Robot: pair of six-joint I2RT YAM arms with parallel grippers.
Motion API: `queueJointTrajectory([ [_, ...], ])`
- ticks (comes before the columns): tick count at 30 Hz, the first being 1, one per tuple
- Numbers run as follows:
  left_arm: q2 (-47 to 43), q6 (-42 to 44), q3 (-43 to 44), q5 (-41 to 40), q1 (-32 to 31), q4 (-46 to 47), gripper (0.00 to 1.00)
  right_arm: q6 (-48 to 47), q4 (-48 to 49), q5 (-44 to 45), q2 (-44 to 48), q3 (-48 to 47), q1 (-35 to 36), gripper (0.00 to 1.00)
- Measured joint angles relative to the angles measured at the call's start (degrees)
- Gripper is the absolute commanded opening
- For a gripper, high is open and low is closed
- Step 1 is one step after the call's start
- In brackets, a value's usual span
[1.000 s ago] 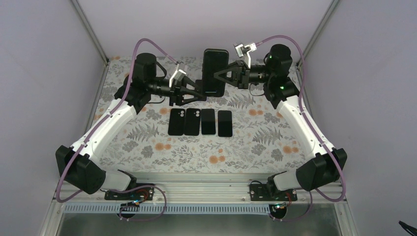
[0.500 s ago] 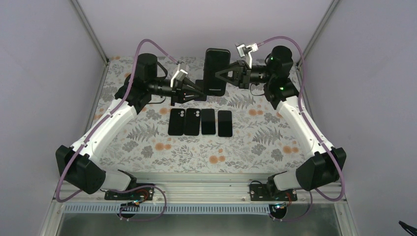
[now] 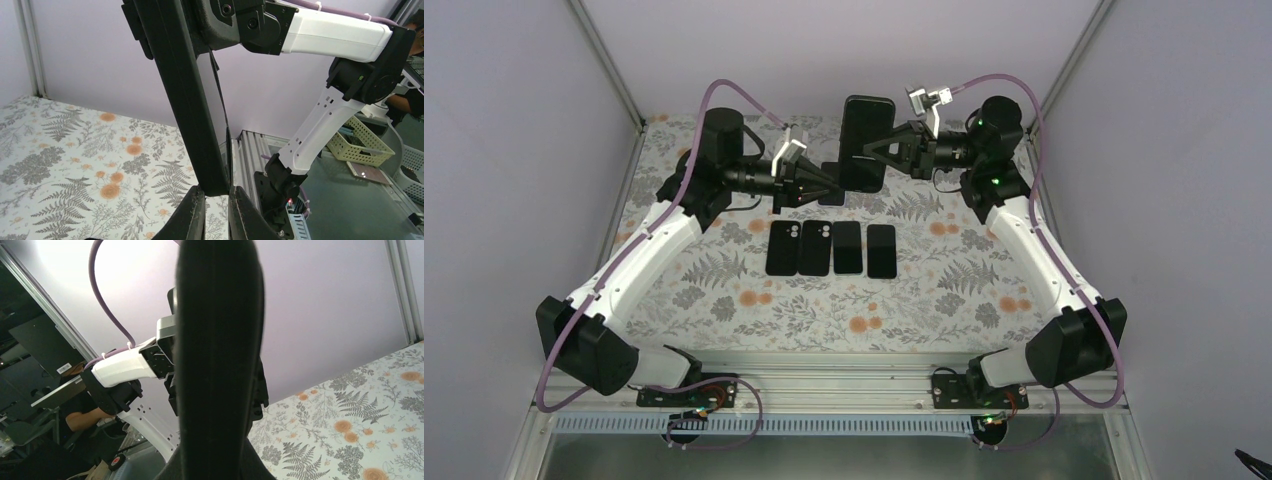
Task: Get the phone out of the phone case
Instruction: Remove the phone case from the phone.
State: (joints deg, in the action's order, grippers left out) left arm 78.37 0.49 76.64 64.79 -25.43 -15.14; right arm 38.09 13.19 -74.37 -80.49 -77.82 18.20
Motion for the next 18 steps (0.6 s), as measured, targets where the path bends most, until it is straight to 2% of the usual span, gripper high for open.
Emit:
queueJointTrajectory([
  [14,0.0,0.0,0.4,-1.4,0.0,-0.5,0.09,0.1,1.4,0.1,0.0,0.0,0.0,0.04],
  [18,0.7,0.0,0.4,-4.1,0.2,-1.1,0.08,0.7,2.1,-0.7,0.0,0.0,0.5,0.04],
])
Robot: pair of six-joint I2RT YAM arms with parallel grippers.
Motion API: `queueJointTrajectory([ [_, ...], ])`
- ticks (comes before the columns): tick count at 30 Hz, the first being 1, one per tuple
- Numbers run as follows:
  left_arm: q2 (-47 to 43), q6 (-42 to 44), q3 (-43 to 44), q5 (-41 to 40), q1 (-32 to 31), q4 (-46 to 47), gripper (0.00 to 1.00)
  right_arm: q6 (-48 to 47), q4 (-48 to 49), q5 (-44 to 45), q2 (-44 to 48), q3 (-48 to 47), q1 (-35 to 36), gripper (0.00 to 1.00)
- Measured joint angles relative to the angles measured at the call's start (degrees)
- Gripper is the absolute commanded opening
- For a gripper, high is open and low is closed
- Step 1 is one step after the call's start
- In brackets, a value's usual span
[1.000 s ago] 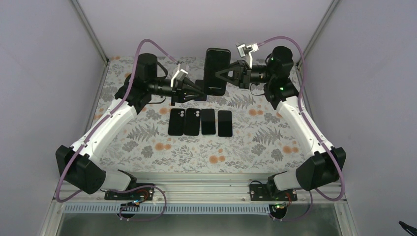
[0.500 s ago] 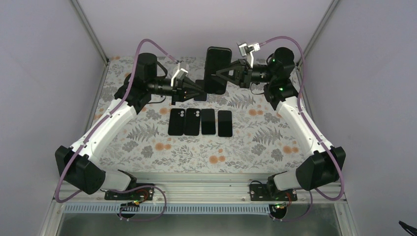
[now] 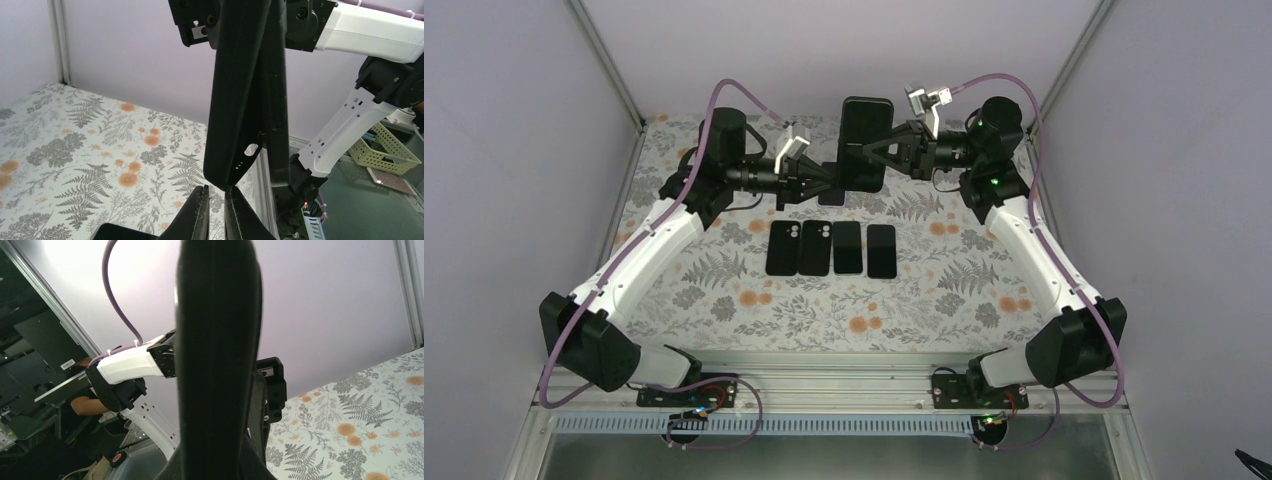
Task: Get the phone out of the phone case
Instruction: Remove the phone case from the phone.
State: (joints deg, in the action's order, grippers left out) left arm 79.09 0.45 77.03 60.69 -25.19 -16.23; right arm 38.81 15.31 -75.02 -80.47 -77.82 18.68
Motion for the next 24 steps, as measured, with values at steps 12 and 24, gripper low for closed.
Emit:
queueJointTrajectory([
  [12,0.4,-0.3,0.4,-0.7,0.0,-0.2,0.11,-3.0,-3.4,0.2,0.0,-1.1,0.0,0.04],
  [24,0.6,-3.3,0.8,0.1,1.0,-0.2,0.25,-6.0,-4.5,1.3,0.0,-1.1,0.4,0.04],
])
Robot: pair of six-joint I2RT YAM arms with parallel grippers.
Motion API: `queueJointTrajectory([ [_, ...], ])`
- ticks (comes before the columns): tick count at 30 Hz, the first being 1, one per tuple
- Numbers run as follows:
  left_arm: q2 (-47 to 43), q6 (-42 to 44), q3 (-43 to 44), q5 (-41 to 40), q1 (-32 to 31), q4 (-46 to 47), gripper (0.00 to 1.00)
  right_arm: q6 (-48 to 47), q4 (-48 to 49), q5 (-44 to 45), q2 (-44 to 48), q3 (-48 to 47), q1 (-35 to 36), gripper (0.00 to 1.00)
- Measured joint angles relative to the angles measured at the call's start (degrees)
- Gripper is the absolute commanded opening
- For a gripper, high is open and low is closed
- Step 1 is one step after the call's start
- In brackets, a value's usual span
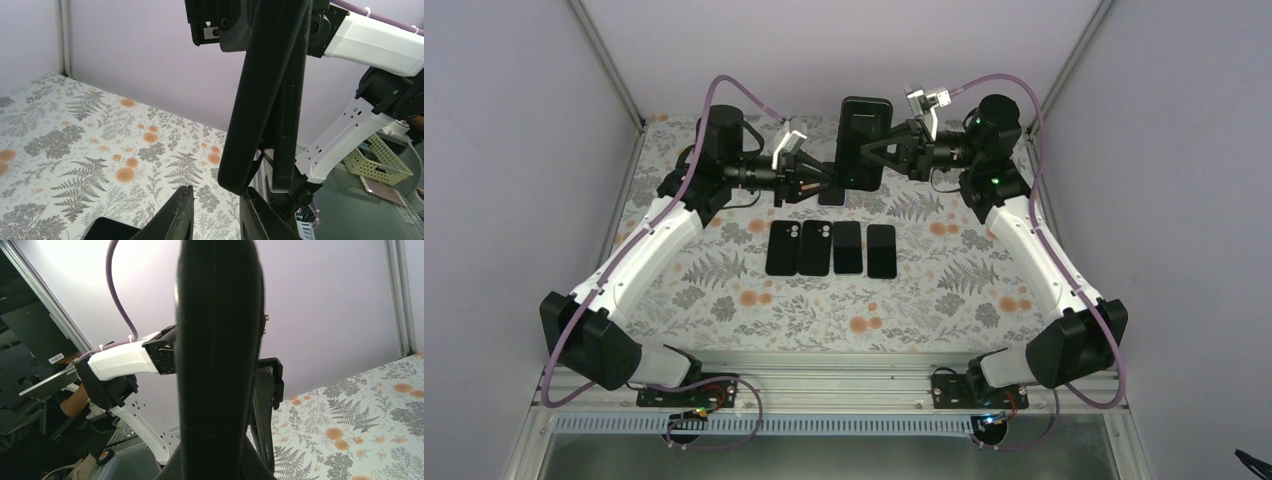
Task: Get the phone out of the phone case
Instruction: Remove the phone case from the phone.
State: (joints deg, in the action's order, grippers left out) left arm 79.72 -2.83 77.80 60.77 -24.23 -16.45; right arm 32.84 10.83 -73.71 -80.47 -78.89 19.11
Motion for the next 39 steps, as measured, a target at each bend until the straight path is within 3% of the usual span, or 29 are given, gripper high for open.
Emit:
queueJointTrajectory([
  [8,0.0,-1.5,0.3,0.0,0.1,0.0,0.33,-1.4,-0.8,0.2,0.0,0.9,0.8,0.04],
  [34,4.0,-1.7,9.7,2.3,1.9,-5.0,0.41,-2.9,0.7,4.6,2.1,5.7,3.7,0.04],
  [39,4.4,-0.8,11.3,3.7,1.4,-6.1,0.22,-3.3,1.1,4.4,2.3,6.3,4.1,0.04],
])
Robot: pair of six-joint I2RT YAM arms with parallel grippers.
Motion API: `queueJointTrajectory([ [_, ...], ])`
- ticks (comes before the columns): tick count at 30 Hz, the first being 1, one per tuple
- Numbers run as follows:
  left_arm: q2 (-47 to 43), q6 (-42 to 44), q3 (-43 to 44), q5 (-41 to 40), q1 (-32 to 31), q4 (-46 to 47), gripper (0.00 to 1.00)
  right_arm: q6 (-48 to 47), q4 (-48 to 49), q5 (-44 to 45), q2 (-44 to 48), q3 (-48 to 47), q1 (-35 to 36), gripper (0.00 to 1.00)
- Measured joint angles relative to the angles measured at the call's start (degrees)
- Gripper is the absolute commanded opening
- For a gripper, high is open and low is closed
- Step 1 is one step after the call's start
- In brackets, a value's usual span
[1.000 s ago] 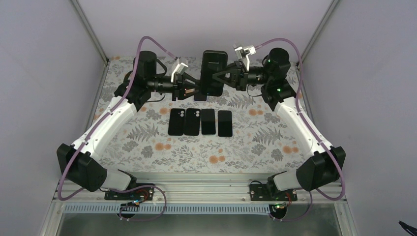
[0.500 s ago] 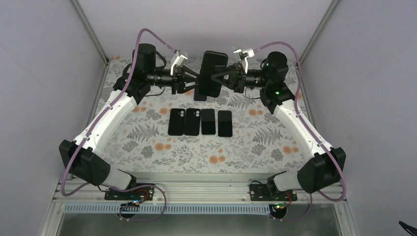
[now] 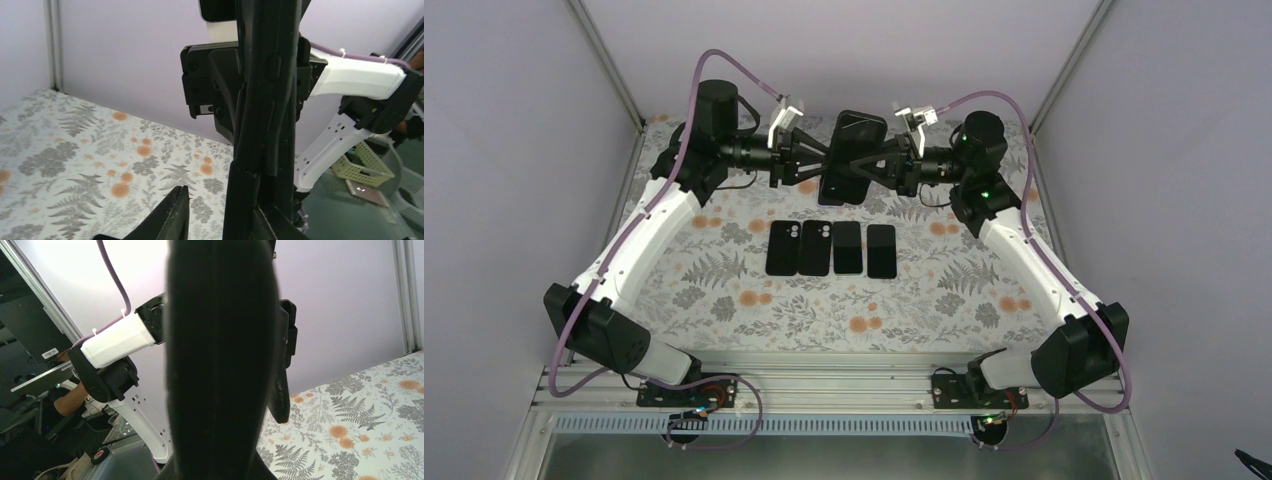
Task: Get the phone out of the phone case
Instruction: Remove the phone case from the phone.
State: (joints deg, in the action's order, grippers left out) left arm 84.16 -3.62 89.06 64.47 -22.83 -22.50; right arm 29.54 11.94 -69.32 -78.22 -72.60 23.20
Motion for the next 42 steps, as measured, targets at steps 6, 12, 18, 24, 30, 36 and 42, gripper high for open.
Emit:
queueJointTrajectory([
  [6,0.0,-0.1,0.0,2.4,-0.6,0.1,0.03,-1.3,-1.9,-0.4,0.0,-0.6,0.1,0.04],
  [12,-1.0,-0.3,-2.1,3.1,-0.3,1.6,0.02,-2.5,-6.3,-1.7,-0.1,-1.8,0.0,0.39],
  [18,-1.9,-2.0,-4.8,2.8,1.2,5.7,0.02,-2.5,-10.0,-5.9,-0.3,-2.7,-0.4,0.41],
  [24,-2.1,-3.5,-6.4,2.8,1.7,7.9,0.03,-2.2,-10.9,-5.9,-0.3,-2.9,-2.0,0.36],
  [30,-2.1,-3.8,-7.1,2.6,1.8,9.5,0.02,-1.8,-11.7,-5.5,-0.9,-3.8,-2.7,0.22],
  [36,-2.4,-4.3,-8.1,2.2,1.7,10.3,0.02,-1.5,-12.6,-3.7,-1.7,-4.6,-3.2,0.04],
  [42,-2.6,-4.7,-8.2,1.7,1.6,10.3,0.18,-1.2,-12.1,-3.4,-2.1,-4.5,-3.5,0.04],
])
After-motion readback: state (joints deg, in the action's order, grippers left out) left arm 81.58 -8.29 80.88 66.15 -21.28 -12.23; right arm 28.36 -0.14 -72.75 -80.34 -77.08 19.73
